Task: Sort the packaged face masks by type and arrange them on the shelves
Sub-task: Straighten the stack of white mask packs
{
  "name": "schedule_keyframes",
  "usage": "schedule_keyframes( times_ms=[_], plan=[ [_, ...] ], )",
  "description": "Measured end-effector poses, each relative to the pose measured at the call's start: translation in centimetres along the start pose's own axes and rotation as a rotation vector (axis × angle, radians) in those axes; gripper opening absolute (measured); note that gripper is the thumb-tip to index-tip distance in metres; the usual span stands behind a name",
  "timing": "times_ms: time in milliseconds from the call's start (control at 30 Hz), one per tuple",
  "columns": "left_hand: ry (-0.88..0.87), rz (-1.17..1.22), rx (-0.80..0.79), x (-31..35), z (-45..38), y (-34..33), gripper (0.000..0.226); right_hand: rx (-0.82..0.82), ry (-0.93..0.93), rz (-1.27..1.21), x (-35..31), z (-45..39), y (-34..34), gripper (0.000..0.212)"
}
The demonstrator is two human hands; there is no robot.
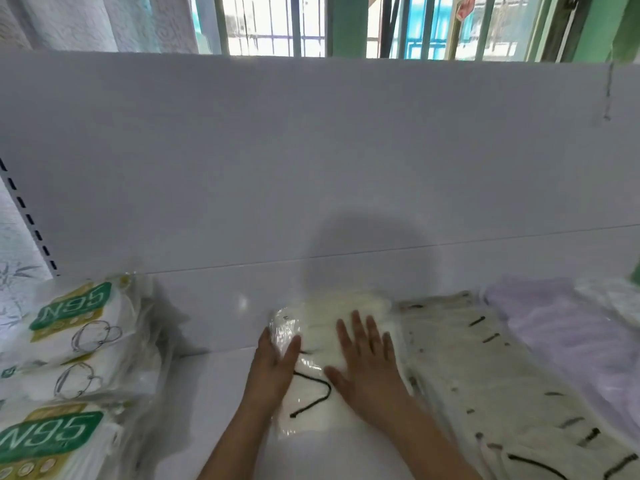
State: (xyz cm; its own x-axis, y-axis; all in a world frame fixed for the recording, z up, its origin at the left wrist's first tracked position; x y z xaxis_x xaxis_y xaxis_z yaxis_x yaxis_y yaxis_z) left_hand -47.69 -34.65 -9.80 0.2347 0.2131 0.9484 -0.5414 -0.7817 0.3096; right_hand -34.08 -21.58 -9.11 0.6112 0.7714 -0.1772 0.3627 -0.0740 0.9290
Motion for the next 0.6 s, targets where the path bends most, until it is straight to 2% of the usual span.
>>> schedule_keyframes(
  times_ms=[67, 233, 367, 467, 533, 600],
  plan=[
    [0.014, 0.015, 0.027, -0.1, -0.2, 0.4, 0.079, 0.004, -0.020, 0.026, 0.4, 0.7, -0.7, 0.077],
    [0.083, 0.027, 0.044, -0.4, -1.5, 0.5, 0.072, -0.085, -0.128, 0.022, 0.3, 2.7, -1.1, 0.082],
    [0.180, 0.041, 0.119, 0.4, -3.1, 0.5, 0.074, 0.066, -0.065, -0.011, -0.3, 1.3, 1.7, 0.080],
    [0.227, 0.055, 0.093, 0.7, -3.5, 0.0, 0.056, -0.055, -0.122, -0.025, -0.1, 0.5, 0.8, 0.084],
    [0.178, 0.073, 0.085, 1.0, -3.6, -0.1, 0.053, -0.087, -0.159, -0.034, 0.0, 0.5, 0.7, 0.084],
    [0.102, 0.081, 0.076, 1.6, -3.9, 0.0, 0.049, -0.048, -0.135, -0.028, -0.1, 0.2, 1.4, 0.078]
  ],
)
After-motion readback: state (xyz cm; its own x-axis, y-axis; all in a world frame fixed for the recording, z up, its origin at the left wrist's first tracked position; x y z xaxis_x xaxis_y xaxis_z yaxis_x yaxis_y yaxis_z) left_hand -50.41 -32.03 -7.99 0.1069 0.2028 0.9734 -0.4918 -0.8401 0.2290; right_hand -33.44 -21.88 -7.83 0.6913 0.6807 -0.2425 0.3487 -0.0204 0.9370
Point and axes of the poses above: each hand's wrist, its own z-axis away from the middle knuckle, its own y-axis out of the back of the hand, x = y × z, the point moved 8 cm from there along -z, towards the middle knuckle, and after that the axes turned 6 degrees about -y, right-handed, at the moved point
